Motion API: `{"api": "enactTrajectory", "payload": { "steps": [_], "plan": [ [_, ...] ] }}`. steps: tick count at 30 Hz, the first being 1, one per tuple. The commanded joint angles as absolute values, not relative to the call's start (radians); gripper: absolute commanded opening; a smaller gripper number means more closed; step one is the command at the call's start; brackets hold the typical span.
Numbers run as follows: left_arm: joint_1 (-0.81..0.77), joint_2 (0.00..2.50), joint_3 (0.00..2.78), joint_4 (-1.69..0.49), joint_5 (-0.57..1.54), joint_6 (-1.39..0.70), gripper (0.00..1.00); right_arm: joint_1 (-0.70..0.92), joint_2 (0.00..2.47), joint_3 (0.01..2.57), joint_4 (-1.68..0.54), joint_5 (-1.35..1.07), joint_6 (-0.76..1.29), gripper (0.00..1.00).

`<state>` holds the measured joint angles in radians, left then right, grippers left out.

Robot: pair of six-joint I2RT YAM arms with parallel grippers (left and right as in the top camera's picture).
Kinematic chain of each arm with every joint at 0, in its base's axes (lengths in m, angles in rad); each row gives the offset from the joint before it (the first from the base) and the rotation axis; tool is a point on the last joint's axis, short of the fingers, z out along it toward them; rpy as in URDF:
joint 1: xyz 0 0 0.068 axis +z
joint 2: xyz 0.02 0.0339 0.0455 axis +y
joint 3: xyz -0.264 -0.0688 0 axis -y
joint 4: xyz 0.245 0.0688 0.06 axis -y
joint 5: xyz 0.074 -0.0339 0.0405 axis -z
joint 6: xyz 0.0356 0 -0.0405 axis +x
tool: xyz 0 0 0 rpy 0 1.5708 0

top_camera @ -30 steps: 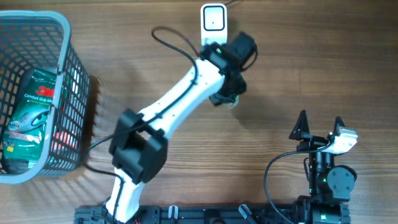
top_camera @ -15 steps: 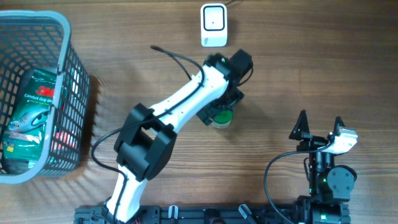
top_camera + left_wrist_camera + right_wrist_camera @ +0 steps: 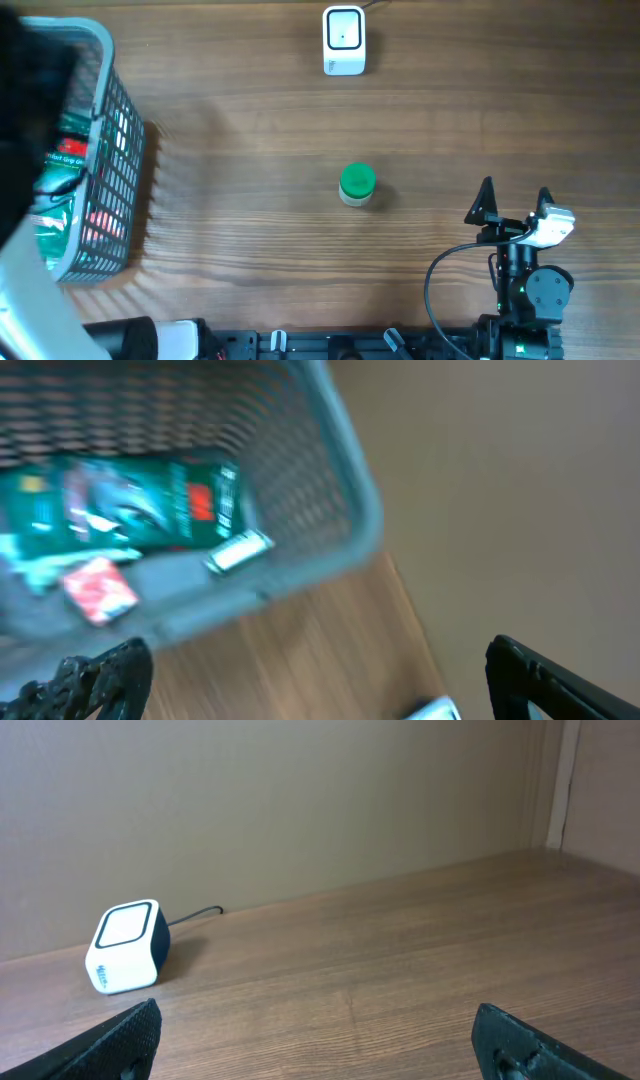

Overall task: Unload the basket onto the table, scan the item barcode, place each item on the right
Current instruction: 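Reach the left gripper into the basket and grasp the white-red box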

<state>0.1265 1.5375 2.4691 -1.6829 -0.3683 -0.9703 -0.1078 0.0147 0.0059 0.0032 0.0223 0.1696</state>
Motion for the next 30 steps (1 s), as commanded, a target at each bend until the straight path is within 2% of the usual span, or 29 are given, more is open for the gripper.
{"api": "enactTrajectory", "payload": {
  "steps": [1, 6, 13, 22, 30],
  "plan": [
    [0.344, 1.557, 2.36, -1.684, -0.277, -0.886, 1.0, -0.108, 0.007, 0.005, 0.007, 0.009, 0.157, 1.0],
    [0.531, 1.557, 2.078, -1.684, -0.277, -0.96, 1.0, -0.108, 0.007, 0.005, 0.007, 0.009, 0.157, 1.0],
    [0.646, 1.557, 1.578, -1.518, -0.258, -1.003, 1.0, -0.108, 0.007, 0.005, 0.007, 0.009, 0.157, 1.0],
    [0.657, 1.558, 1.173, -1.199, -0.188, -0.999, 1.0, -0.108, 0.007, 0.005, 0.007, 0.009, 0.157, 1.0],
    [0.657, 1.563, 1.056, -1.052, -0.176, -0.999, 1.0, -0.108, 0.007, 0.005, 0.007, 0.009, 0.157, 1.0]
  ]
}}
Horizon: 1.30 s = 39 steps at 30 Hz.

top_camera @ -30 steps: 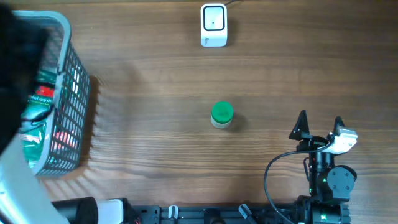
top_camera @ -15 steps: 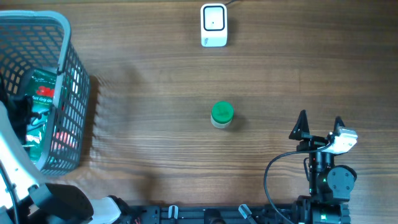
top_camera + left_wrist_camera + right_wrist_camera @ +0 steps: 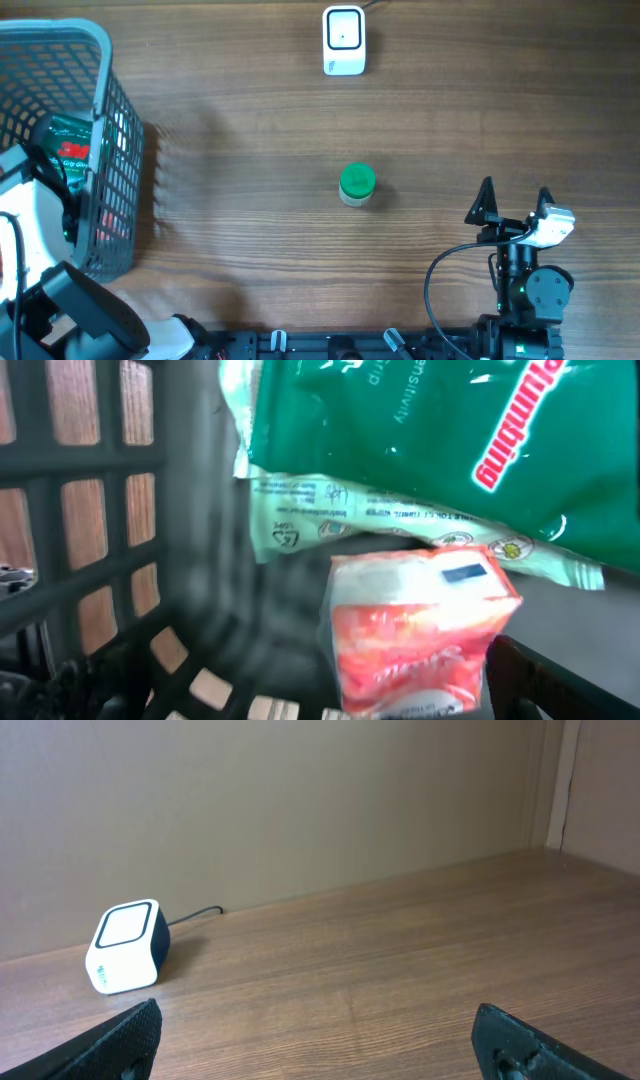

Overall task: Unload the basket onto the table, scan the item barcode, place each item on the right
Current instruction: 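Reach the left gripper into the basket and grasp the white-red box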

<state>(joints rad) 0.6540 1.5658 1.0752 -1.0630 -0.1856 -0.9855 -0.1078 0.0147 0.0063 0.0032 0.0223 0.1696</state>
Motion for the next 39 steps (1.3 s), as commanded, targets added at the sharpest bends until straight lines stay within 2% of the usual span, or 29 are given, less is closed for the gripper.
{"api": "enactTrajectory", "payload": {
  "steps": [1, 12, 20, 22, 33, 39],
  "plan": [
    [0.657, 1.567, 1.056, -1.044, -0.175, -0.999, 1.0, -0.108, 0.007, 0.005, 0.007, 0.009, 0.157, 1.0],
    [0.657, 1.582, 1.127, -1.021, -0.172, -0.973, 1.0, -0.108, 0.007, 0.005, 0.007, 0.009, 0.157, 0.99],
    [0.657, 1.582, 1.64, -1.249, -0.143, -0.919, 1.0, -0.108, 0.007, 0.005, 0.007, 0.009, 0.157, 1.0],
    [0.657, 1.582, 1.693, -1.259, -0.142, -0.92, 1.0, -0.108, 0.007, 0.005, 0.007, 0.009, 0.157, 1.0],
    [0.662, 1.75, 1.56, -1.277, -0.154, -0.93, 1.0, -0.108, 0.007, 0.005, 0.007, 0.009, 0.157, 1.0],
    [0.666, 1.781, 1.394, -1.164, -0.097, -0.949, 1.0, -0.108, 0.007, 0.005, 0.007, 0.009, 0.157, 1.0]
  ]
}}
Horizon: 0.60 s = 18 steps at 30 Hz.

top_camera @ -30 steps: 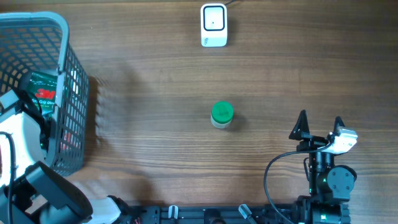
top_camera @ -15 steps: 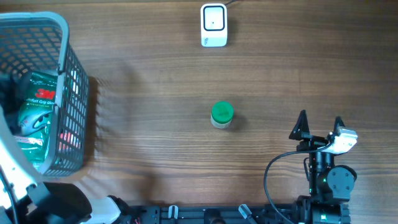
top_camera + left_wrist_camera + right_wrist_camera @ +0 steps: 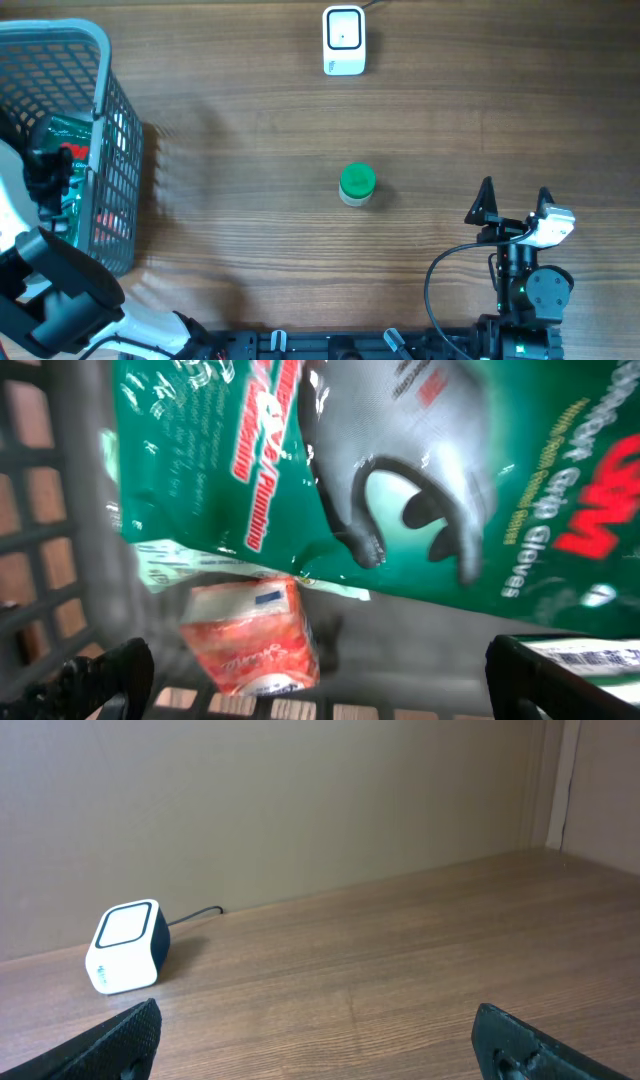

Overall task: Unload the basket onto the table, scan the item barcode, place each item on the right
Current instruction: 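Reach the left gripper into the basket and grasp the white-red box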

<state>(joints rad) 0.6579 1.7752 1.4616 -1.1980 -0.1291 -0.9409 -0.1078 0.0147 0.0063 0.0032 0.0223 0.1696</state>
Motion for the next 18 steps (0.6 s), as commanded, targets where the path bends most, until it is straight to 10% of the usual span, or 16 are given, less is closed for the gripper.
{"api": "enactTrajectory", "payload": {
  "steps": [1, 18],
  "plan": [
    [0.666, 1.781, 1.37, -1.149, -0.097, -0.949, 1.0, -0.108, 0.007, 0.005, 0.007, 0.009, 0.157, 1.0],
    [0.666, 1.781, 1.137, -1.024, -0.097, -0.947, 0.93, -0.108, 0.007, 0.005, 0.007, 0.009, 0.157, 1.0]
  ]
}}
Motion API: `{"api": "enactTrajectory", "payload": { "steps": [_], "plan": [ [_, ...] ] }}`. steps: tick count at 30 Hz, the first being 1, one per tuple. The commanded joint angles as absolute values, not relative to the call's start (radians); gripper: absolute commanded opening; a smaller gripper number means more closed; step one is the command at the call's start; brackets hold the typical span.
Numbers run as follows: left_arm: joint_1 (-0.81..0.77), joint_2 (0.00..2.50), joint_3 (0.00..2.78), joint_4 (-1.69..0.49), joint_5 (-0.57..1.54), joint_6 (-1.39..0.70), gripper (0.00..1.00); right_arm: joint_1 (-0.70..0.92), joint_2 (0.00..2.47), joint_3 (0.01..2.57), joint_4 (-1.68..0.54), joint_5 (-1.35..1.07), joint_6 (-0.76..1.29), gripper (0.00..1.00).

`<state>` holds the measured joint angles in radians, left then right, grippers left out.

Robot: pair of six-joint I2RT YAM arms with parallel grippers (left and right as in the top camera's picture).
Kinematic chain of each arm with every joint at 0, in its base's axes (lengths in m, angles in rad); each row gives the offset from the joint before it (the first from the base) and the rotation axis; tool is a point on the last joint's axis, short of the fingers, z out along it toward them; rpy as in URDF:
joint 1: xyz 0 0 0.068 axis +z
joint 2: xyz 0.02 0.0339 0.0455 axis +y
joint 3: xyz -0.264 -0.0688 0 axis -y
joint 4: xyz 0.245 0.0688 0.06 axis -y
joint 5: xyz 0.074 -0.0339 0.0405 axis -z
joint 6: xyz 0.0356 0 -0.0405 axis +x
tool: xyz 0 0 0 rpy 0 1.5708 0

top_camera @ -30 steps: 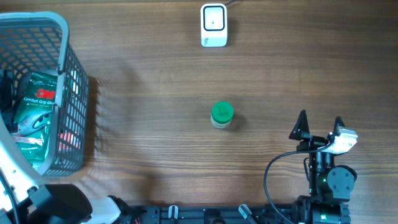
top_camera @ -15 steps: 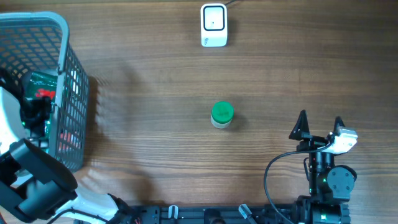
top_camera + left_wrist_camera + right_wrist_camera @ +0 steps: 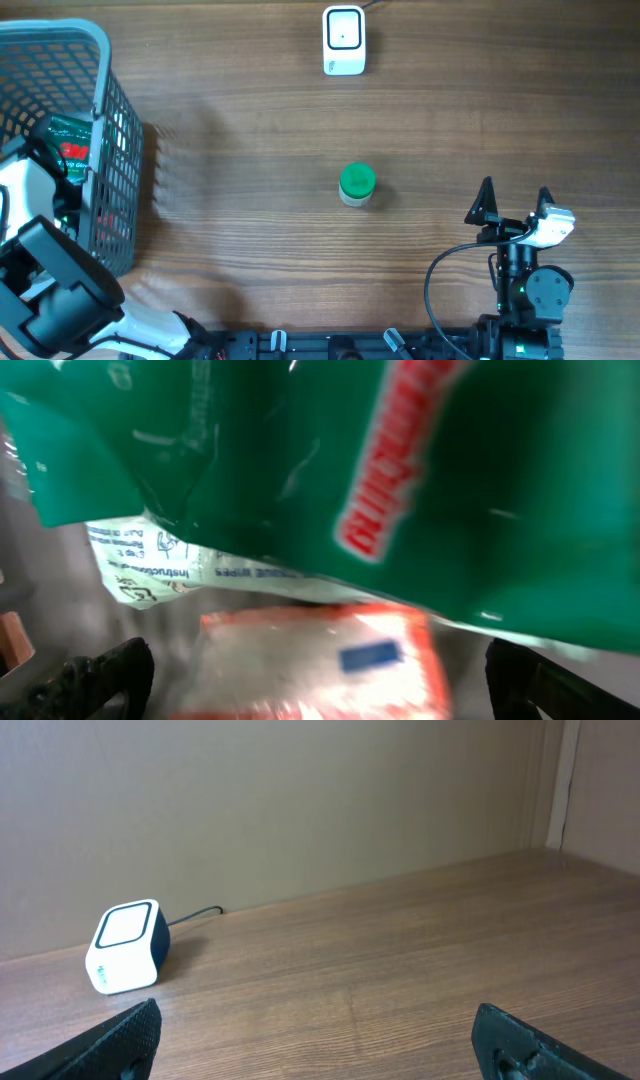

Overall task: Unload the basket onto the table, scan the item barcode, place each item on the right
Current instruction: 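Reach the left gripper into the basket and grasp the white-red box, then place the white-red box on the table left of the jar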

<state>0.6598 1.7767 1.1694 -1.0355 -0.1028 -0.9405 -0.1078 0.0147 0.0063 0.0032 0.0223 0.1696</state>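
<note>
An orange-and-white packet lies in the grey basket, half under a green glove pack. My left gripper is down inside the basket, open, with the blurred packet filling the space between its fingertips; whether they touch it I cannot tell. The overhead view shows the left arm reaching into the basket. The white scanner stands at the table's far edge, also in the right wrist view as the scanner. My right gripper rests open at the front right.
A green-lidded jar stands upright at mid-table. The basket's mesh wall closes in the left gripper on the table side. A pale printed wrapper lies beside the packet.
The left gripper has moved closer onto the orange packet, which now sits centred between the open fingers instead of low left. The right arm, jar and scanner have not moved.
The left gripper was above the basket looking down into it. Then it was inside, near the orange packet. Then it faced the green glove pack with the packet off to the left, and now it is close over the packet, still open.
</note>
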Motion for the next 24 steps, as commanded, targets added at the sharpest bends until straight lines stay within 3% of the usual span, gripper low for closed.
{"api": "enactTrajectory", "payload": {
  "steps": [1, 2, 5, 6, 8, 19, 24],
  "plan": [
    [0.666, 1.781, 1.133, -1.023, -0.097, -0.946, 0.85, -0.108, 0.007, 0.005, 0.007, 0.009, 0.157, 1.0],
    [0.666, 1.781, 1.133, -1.024, -0.097, -0.946, 0.71, -0.108, 0.007, 0.005, 0.007, 0.009, 0.157, 1.0],
    [0.666, 1.774, 1.137, -1.024, -0.098, -0.945, 0.47, -0.108, 0.007, 0.005, 0.007, 0.009, 0.157, 1.0],
    [0.666, 1.762, 1.161, -1.029, -0.098, -0.916, 0.34, -0.108, 0.007, 0.005, 0.007, 0.009, 0.157, 1.0],
    [0.666, 1.747, 1.202, -1.05, -0.098, -0.888, 0.28, -0.108, 0.007, 0.005, 0.007, 0.009, 0.157, 1.0],
    [0.665, 1.527, 1.898, -1.476, -0.039, -0.867, 0.31, -0.108, 0.007, 0.005, 0.007, 0.009, 0.157, 1.0],
    [0.531, 1.357, 1.966, -1.497, 0.109, -0.868, 0.33, -0.108, 0.007, 0.005, 0.007, 0.009, 0.157, 1.0]
  ]
}}
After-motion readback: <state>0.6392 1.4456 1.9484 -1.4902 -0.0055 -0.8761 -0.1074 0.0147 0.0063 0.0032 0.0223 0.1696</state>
